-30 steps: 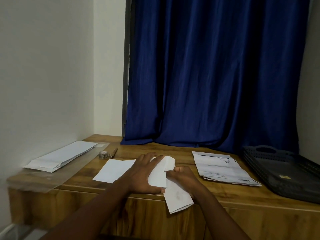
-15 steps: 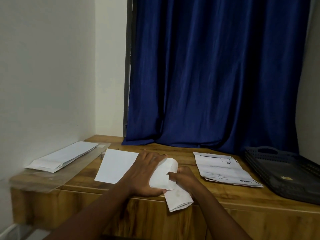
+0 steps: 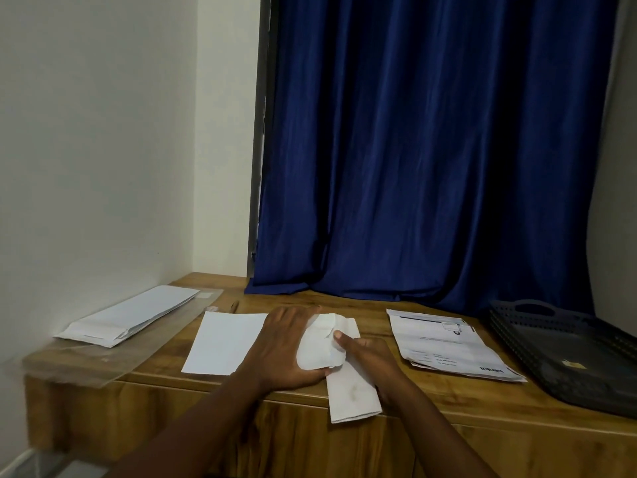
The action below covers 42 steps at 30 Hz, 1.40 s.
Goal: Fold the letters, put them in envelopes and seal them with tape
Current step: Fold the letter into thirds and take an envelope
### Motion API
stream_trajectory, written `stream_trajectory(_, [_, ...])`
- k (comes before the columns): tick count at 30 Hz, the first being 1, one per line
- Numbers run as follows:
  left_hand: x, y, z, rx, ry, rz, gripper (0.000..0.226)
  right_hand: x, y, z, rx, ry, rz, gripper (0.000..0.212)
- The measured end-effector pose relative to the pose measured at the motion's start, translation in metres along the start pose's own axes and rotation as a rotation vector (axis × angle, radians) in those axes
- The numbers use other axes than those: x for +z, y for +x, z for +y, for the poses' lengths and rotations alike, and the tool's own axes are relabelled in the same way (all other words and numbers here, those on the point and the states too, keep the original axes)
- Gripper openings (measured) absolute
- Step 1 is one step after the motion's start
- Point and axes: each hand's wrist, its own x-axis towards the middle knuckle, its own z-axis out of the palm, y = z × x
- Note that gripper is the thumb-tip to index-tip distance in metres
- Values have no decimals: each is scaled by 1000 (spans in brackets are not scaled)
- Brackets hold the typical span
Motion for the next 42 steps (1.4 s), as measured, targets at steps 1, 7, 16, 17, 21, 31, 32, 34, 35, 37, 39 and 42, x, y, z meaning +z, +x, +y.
stream_trajectory(1, [0, 0, 0, -27, -9, 17, 109, -4, 0, 2, 1, 34, -13, 37])
stream_trajectory(7, [2, 1, -1, -72, 15, 62, 112, -48, -1, 11, -239, -227, 39, 60])
stream_trajectory(16, [-1, 0, -2, -79, 109, 81, 115, -91, -12, -38, -337, -418, -123, 17])
stream_trajectory(17, [-1, 0, -2, -84, 115, 77, 116, -89, -14, -41, -345, -462, -142, 15])
stream_trajectory(21, [-1, -1, -1, -76, 113, 105, 114, -74, -11, -40, -364, -673, -142, 15])
stream_trajectory(31, [-5, -1, 3, -18, 152, 85, 111, -65, 5, -38, -206, -802, -246, 14])
stream_trajectory(32, [-5, 0, 3, -11, 160, 85, 110, -65, 7, -39, -176, -795, -271, 15])
stream_trajectory(34, [-3, 0, 2, 11, 154, 96, 109, -65, 9, -38, -117, -793, -281, 13])
stream_trajectory(35, [-2, 0, 1, 24, 148, 99, 109, -65, 11, -37, -97, -794, -271, 14])
stream_trajectory(37, [0, 1, -1, 45, 146, 104, 109, -62, 15, -32, -84, -797, -227, 23])
stream_trajectory(39, [2, 1, -3, 63, 146, 119, 109, -61, 21, -29, -86, -800, -210, 35])
stream_trajectory(42, [5, 1, -5, 86, 139, 148, 109, -59, 25, -30, -87, -797, -244, 41])
